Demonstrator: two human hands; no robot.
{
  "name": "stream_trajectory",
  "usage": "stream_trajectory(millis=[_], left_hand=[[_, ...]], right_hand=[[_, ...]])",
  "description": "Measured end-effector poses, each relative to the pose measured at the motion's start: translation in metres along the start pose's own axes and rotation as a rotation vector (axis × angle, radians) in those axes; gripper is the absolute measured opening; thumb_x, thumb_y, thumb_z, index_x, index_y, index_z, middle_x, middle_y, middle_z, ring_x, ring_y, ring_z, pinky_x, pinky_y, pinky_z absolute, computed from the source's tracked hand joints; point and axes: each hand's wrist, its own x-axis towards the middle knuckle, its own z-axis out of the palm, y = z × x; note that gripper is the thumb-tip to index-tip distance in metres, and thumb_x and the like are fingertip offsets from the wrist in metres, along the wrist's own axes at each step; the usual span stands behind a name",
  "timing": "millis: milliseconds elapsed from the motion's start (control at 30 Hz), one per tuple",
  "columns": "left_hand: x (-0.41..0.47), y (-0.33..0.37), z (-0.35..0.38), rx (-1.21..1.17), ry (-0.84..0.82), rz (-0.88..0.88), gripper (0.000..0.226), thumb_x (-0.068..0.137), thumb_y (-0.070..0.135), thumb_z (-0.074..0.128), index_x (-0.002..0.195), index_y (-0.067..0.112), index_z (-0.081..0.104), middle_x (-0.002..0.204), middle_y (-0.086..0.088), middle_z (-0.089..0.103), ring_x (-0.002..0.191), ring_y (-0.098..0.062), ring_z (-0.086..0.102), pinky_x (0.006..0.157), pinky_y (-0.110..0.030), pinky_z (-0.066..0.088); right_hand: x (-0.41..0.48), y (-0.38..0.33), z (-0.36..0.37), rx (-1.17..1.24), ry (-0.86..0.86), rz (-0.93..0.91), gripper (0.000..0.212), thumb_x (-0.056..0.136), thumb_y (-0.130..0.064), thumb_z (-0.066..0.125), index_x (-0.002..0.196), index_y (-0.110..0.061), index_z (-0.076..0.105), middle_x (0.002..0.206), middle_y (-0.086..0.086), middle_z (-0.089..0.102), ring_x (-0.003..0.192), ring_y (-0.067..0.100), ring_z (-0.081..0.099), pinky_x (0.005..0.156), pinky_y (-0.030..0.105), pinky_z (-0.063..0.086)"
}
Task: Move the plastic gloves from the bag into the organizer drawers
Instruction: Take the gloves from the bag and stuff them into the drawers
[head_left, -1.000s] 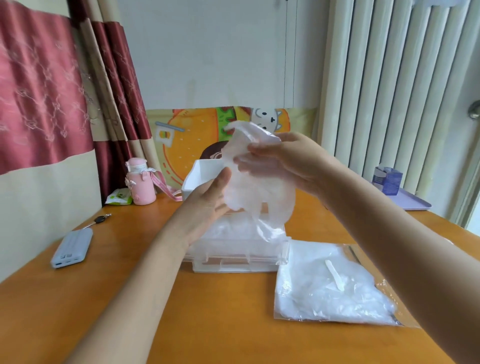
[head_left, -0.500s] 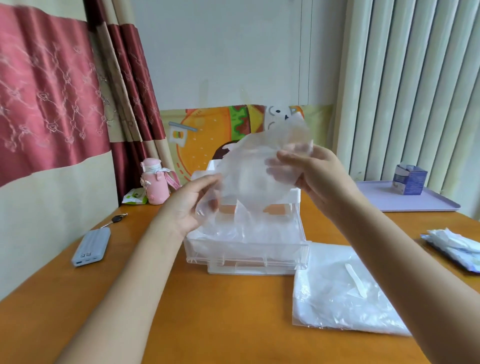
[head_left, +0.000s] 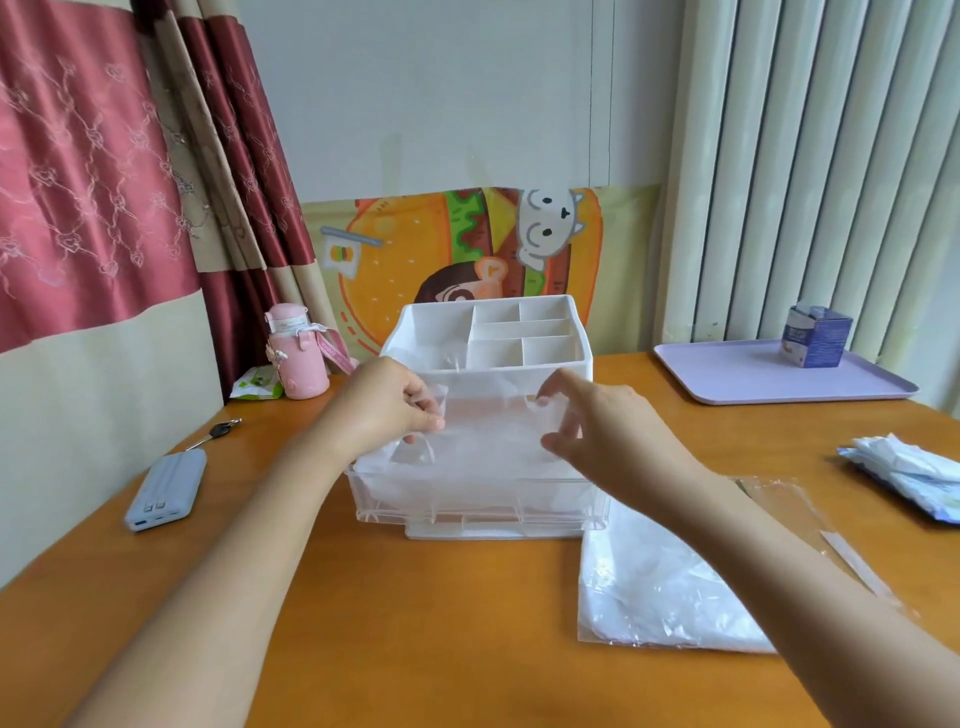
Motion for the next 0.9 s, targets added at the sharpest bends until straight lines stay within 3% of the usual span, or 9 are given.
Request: stream_trajectory(millis=[167, 267, 367, 467, 567, 633, 733, 833, 900], left_hand=[[-0.001, 0.009, 0.002, 0.192, -0.053, -0.009, 0.010, 0.075, 0.014, 0.073, 0.066, 0.012, 0.072, 0.052, 0.003, 0.064, 0.048, -0.003, 0.061, 0.054, -0.023, 0.045], [-0.003, 0.015, 0.004, 0.246, -0.050, -0.039, 0.018, 0.075, 0.018, 0.072, 0.059, 0.013, 0.067, 0.045, 0.005, 0.061, 0.044, -0.004, 0.054, 0.049, -0.020, 0.037], [-0.004, 0.021, 0.006, 0.261, -0.073, -0.044, 0.021, 0.077, 0.018, 0.072, 0.059, 0.013, 0.064, 0.046, 0.006, 0.061, 0.045, -0.003, 0.056, 0.048, -0.019, 0.035], [-0.003, 0.023, 0.005, 0.266, -0.103, -0.065, 0.017, 0.078, 0.016, 0.072, 0.063, 0.011, 0.066, 0.061, 0.000, 0.068, 0.057, -0.011, 0.067, 0.054, -0.022, 0.044], [-0.005, 0.022, 0.000, 0.362, -0.077, -0.068, 0.013, 0.078, 0.017, 0.069, 0.069, 0.008, 0.069, 0.060, -0.003, 0.064, 0.061, -0.020, 0.064, 0.052, -0.025, 0.041], [-0.008, 0.020, -0.005, 0.487, 0.020, -0.062, 0.010, 0.081, 0.017, 0.066, 0.076, 0.008, 0.067, 0.065, -0.004, 0.060, 0.069, -0.025, 0.062, 0.049, -0.027, 0.035], [-0.015, 0.022, -0.012, 0.598, 0.194, -0.023, 0.011, 0.083, 0.017, 0.065, 0.092, 0.011, 0.067, 0.086, -0.005, 0.067, 0.083, -0.028, 0.062, 0.059, -0.032, 0.043], [-0.025, 0.033, -0.013, 0.464, 0.259, 0.072, 0.030, 0.087, 0.027, 0.069, 0.114, 0.018, 0.062, 0.111, 0.002, 0.063, 0.099, -0.020, 0.059, 0.075, -0.030, 0.043], [-0.033, 0.044, -0.012, 0.339, 0.233, 0.134, 0.027, 0.086, 0.035, 0.069, 0.109, 0.023, 0.061, 0.105, 0.009, 0.060, 0.090, -0.010, 0.055, 0.070, -0.021, 0.038]], right_hand=[[0.000, -0.006, -0.002, -0.341, 0.113, -0.023, 0.034, 0.089, -0.017, 0.060, 0.121, -0.019, 0.048, 0.111, 0.003, 0.056, 0.100, 0.025, 0.048, 0.080, 0.033, 0.041], [0.002, -0.019, -0.005, -0.152, 0.151, -0.087, 0.031, 0.089, -0.002, 0.054, 0.116, -0.017, 0.058, 0.111, 0.002, 0.058, 0.102, 0.023, 0.053, 0.082, 0.031, 0.043], [0.010, -0.032, -0.003, 0.052, -0.141, -0.093, 0.041, 0.093, 0.001, 0.043, 0.122, -0.020, 0.063, 0.123, -0.001, 0.063, 0.112, 0.017, 0.058, 0.094, 0.026, 0.045], [0.026, -0.034, 0.008, -0.033, -0.439, -0.079, 0.049, 0.094, -0.001, 0.041, 0.136, -0.023, 0.052, 0.143, -0.003, 0.048, 0.130, 0.017, 0.045, 0.106, 0.028, 0.035], [0.041, -0.032, 0.019, -0.165, -0.625, -0.096, 0.050, 0.099, -0.025, 0.046, 0.148, -0.024, 0.034, 0.153, -0.002, 0.033, 0.139, 0.021, 0.032, 0.112, 0.031, 0.025], [0.046, -0.031, 0.023, -0.213, -0.690, -0.138, 0.060, 0.097, -0.040, 0.048, 0.151, -0.025, 0.025, 0.156, -0.002, 0.026, 0.141, 0.021, 0.028, 0.112, 0.031, 0.022], [0.052, -0.028, 0.026, -0.261, -0.748, -0.196, 0.068, 0.096, -0.046, 0.048, 0.152, -0.028, 0.015, 0.160, -0.005, 0.012, 0.144, 0.022, 0.020, 0.115, 0.034, 0.016], [0.057, -0.024, 0.029, -0.315, -0.761, -0.229, 0.073, 0.096, -0.047, 0.047, 0.153, -0.030, 0.005, 0.161, -0.003, 0.001, 0.147, 0.022, 0.013, 0.117, 0.037, 0.011], [0.060, -0.023, 0.031, -0.354, -0.753, -0.259, 0.074, 0.095, -0.049, 0.047, 0.152, -0.032, 0.004, 0.161, 0.000, 0.000, 0.147, 0.023, 0.010, 0.118, 0.039, 0.010]])
